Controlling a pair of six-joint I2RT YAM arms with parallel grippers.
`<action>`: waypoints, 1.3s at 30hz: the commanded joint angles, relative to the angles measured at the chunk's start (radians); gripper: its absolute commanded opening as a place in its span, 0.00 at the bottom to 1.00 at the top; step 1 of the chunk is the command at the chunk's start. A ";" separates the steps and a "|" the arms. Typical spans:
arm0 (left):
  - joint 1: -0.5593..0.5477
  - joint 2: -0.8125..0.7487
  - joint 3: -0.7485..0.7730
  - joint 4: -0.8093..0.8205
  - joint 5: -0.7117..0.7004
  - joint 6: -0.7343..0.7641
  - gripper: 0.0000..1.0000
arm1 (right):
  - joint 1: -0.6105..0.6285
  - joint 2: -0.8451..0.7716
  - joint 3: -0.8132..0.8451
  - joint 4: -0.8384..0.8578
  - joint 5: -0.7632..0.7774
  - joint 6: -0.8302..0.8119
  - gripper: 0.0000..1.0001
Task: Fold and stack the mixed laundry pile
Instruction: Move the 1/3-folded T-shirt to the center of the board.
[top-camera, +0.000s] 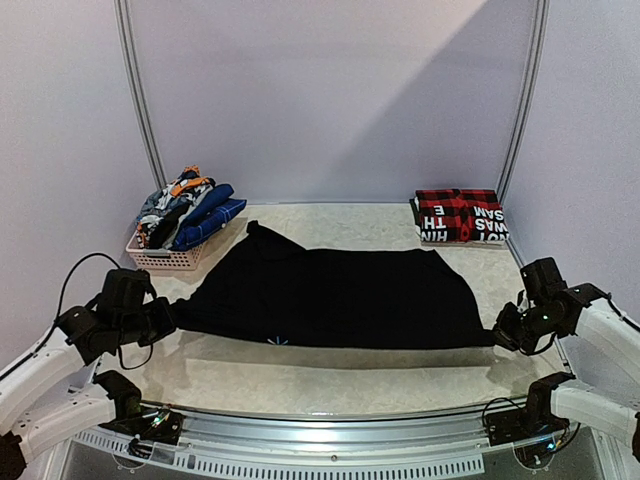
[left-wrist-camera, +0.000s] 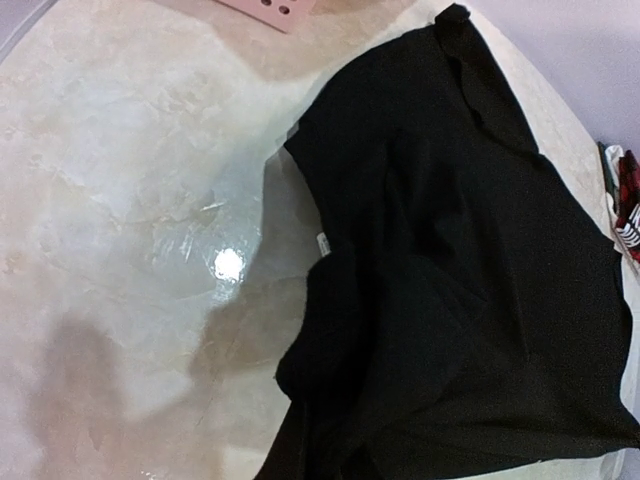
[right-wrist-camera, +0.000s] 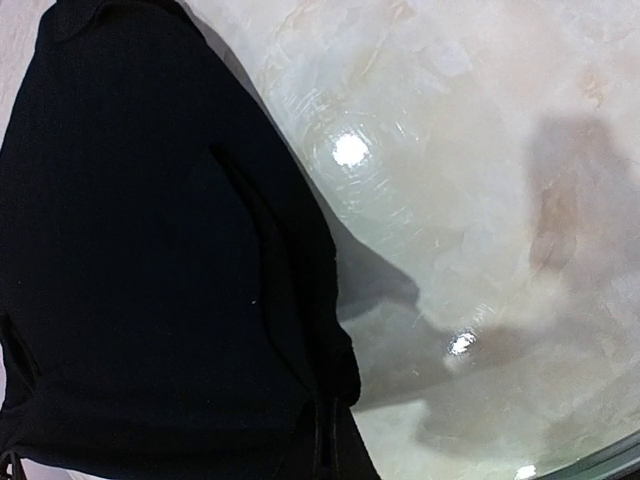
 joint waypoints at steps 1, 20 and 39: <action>0.001 -0.054 0.028 -0.095 -0.033 -0.034 0.15 | -0.008 -0.014 -0.003 -0.045 0.069 0.014 0.00; -0.001 -0.020 0.041 0.068 -0.137 0.110 0.77 | -0.008 -0.078 -0.075 -0.047 0.143 0.041 0.58; -0.002 0.666 0.279 0.562 0.121 0.377 0.79 | -0.008 -0.056 0.096 0.062 0.350 0.017 0.86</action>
